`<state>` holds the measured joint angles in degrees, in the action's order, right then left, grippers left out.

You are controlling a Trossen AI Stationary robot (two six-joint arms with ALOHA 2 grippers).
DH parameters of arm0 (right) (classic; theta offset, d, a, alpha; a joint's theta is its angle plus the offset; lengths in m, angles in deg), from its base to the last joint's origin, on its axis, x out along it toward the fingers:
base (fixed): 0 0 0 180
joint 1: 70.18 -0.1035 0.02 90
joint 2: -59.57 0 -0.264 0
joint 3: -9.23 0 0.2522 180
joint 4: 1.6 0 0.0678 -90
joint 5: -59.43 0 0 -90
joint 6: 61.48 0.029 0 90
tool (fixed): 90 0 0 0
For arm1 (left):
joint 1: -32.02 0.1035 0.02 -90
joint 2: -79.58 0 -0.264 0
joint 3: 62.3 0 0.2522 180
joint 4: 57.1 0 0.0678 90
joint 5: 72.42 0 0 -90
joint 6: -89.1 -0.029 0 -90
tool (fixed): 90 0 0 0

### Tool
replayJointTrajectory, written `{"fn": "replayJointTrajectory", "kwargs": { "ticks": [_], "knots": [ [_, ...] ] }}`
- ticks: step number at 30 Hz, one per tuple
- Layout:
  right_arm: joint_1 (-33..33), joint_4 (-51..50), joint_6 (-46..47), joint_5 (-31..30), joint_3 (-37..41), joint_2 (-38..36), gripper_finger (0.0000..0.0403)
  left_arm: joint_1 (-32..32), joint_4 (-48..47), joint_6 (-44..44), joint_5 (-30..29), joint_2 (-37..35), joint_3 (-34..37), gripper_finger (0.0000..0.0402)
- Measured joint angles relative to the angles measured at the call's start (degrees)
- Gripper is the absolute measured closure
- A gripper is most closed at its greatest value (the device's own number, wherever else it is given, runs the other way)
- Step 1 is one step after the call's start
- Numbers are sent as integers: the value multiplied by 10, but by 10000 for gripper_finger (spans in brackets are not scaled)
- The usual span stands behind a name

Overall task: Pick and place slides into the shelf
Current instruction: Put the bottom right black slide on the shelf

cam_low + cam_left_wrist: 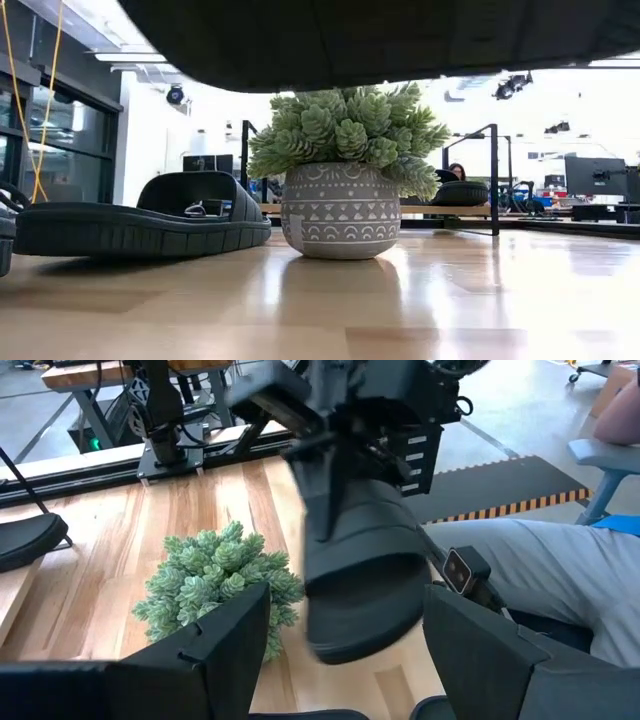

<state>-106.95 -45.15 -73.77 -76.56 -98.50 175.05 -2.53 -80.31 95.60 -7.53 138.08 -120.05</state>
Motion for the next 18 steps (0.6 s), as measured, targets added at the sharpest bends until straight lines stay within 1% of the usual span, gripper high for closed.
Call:
{"fn": "replayJointTrajectory", "kwargs": {
  "ticks": [5, 10, 14, 18],
  "knots": [
    [16, -88, 33, -22, -47, 0, 402, 0, 0, 0, 0, 0, 0, 156],
    [32, -156, 53, -49, -75, -1, 402, 0, 0, 0, 0, 0, 0, 156],
    [46, -191, 63, -86, -83, -2, 402, 0, 0, 0, 0, 0, 0, 156],
    [65, -207, 63, -91, -84, -10, 402, 0, 0, 0, 0, 0, 0, 156]
  ]
}}
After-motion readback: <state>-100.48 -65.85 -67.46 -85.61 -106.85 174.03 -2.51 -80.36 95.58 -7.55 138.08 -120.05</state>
